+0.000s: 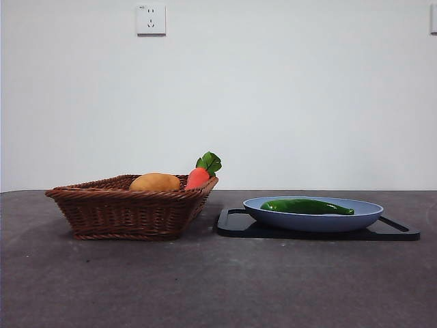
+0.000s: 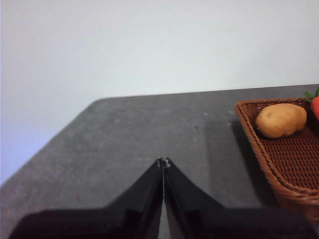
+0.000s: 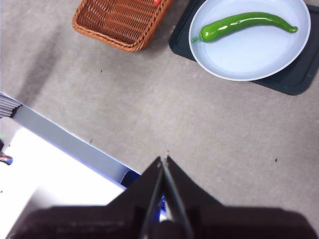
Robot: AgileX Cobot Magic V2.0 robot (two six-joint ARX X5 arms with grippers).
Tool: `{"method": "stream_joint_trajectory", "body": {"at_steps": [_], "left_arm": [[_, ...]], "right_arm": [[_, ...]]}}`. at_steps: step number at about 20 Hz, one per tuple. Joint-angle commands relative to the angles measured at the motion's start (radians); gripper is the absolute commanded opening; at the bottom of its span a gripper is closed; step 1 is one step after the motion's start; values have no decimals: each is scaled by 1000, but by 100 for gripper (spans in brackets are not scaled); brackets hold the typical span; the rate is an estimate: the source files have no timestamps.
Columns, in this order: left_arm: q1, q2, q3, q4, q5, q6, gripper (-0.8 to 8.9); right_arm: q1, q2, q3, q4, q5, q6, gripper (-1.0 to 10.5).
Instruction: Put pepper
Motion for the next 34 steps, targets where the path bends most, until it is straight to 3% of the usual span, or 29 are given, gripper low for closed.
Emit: {"method": "stream_joint_trajectory", "body": {"at_steps": [1,18,20,22,24,31,34], "left_arm": [[3,-6,-10,-25,2,-34,8],[3,-23,-10,-59,2,-33,8],[3,-23,-10,-59,2,-33,8],[3,-23,-10,-59,2,-33,8],[3,-23,-10,-59,2,-33,8],[3,-23,-10,-59,2,-33,8],[3,-23,-10,-59,2,-33,8]], "right_arm": [[2,8,18,6,0,6,11],[2,7,18,6,0,5,11],[-21,-25,18,27,11,-43,11],[-79,-106,-8,171,0,-43,11],[-132,-211,-91,372,-31,4,11],[-199,-609,-719,1012,10,34,11],[-199,-697,-888,1131,53,57,11]]}}
